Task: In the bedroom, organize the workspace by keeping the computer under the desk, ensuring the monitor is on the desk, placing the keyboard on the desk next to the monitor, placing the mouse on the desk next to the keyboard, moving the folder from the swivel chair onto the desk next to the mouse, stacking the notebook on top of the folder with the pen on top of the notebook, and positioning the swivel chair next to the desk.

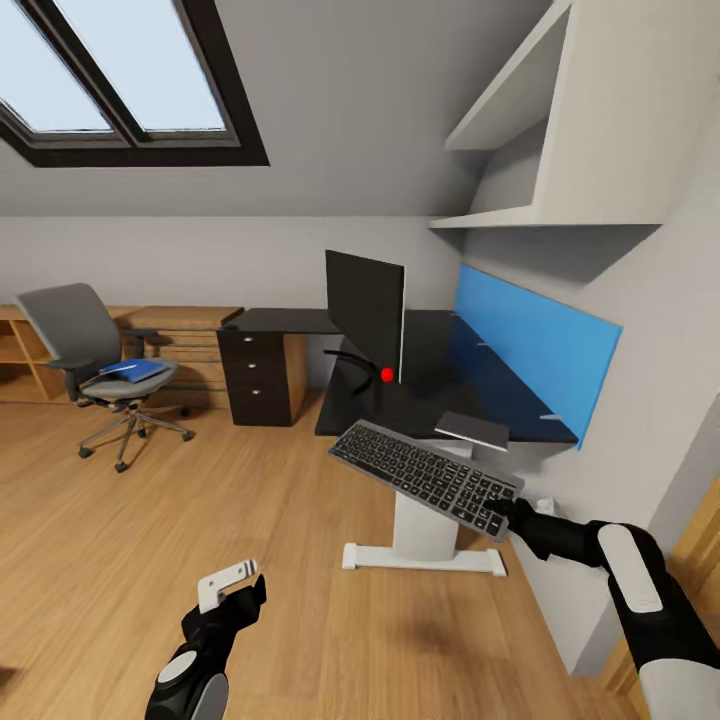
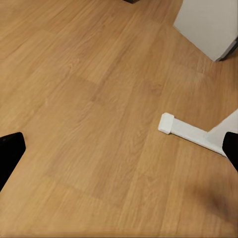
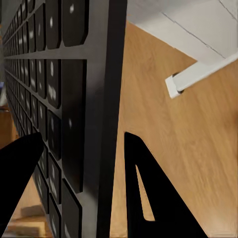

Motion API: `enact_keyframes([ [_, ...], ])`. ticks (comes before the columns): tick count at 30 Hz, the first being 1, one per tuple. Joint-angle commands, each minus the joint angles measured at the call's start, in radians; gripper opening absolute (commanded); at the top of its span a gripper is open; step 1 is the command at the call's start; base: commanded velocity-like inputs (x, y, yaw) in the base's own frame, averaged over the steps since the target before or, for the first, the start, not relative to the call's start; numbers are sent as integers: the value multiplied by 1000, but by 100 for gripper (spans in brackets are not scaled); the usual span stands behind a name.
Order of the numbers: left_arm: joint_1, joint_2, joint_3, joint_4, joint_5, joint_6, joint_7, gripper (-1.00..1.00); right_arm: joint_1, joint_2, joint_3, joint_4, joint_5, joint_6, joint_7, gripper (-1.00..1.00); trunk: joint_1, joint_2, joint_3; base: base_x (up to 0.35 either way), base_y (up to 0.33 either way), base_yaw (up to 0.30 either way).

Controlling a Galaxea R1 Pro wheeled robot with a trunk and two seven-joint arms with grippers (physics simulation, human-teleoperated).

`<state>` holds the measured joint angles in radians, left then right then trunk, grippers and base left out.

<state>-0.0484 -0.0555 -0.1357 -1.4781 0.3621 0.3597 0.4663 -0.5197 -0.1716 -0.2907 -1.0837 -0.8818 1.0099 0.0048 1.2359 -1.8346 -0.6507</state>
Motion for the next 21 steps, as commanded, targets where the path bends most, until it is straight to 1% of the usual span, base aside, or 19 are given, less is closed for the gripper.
enact_keyframes([
  [1, -1, 1, 1, 5, 9, 2, 8, 100, -1, 0, 26, -10, 37, 6, 0, -100, 0, 0, -1, -2, 0, 0],
  [5, 0, 2, 5, 39, 8, 1, 8, 100, 0, 0, 119, -36, 37, 5, 0, -100, 0, 0, -1, 0, 0, 0],
  [6, -1, 2, 5, 44, 7, 1, 8, 100, 0, 0, 171, -40, 38, 3, -1, -100, 0, 0, -1, 0, 0, 0],
  [7, -1, 2, 5, 45, 6, 1, 8, 100, 0, 0, 203, -41, 39, -1, -1, -100, 0, 0, -1, 0, 0, 0],
  [8, -1, 2, 5, 45, 6, 1, 8, 100, 0, 0, 222, -41, 40, -5, -1, -100, 0, 0, -1, 0, 0, 0],
  [9, 0, 2, 5, 46, 6, 1, 8, 100, 0, 0, 263, -41, 42, -19, -1, -100, 0, 0, -1, 0, 0, 0],
  [12, -1, 2, 5, 46, 6, 0, 8, 100, 0, -1, 404, -41, 48, -102, -3, -100, 0, 0, -1, 0, 0, 0],
  [13, 0, 2, 5, 46, 6, 0, 8, 100, 0, -1, 440, -39, 51, -136, -4, -100, 0, 0, -1, 0, 0, 0],
  [14, 0, 2, 6, 46, 6, 0, 8, 100, 0, -1, 467, -38, 53, -165, -6, -100, 0, 0, -1, 0, 0, 0],
  [15, 0, 3, 6, 46, 6, 0, 8, 100, 0, -2, 478, -37, 54, -177, -7, -100, 0, 0, -1, 0, 0, 0],
  [16, -1, 3, 6, 46, 6, 0, 8, 100, 0, -2, 504, -34, 62, -204, -10, -100, 0, 0, -1, 0, 0, 0],
  [17, -1, 3, 6, 45, 6, 0, 8, 100, 0, -1, 516, -33, 77, -216, -12, -100, 0, 0, -1, 0, 0, 0],
  [19, -1, 3, 6, 45, 6, 0, 8, 100, 0, 0, 530, -31, 124, -239, -19, -100, 0, 0, -1, 0, 0, 0],
  [20, -1, 3, 7, 44, 6, 0, 8, 100, 0, 1, 536, -25, 162, -261, -22, -100, 0, 0, -1, 0, 5, 0],
  [21, -1, 3, 7, 44, 6, -1, 8, 100, 0, 2, 538, -17, 182, -276, -23, -100, 0, 0, -1, 0, 46, 0],
])
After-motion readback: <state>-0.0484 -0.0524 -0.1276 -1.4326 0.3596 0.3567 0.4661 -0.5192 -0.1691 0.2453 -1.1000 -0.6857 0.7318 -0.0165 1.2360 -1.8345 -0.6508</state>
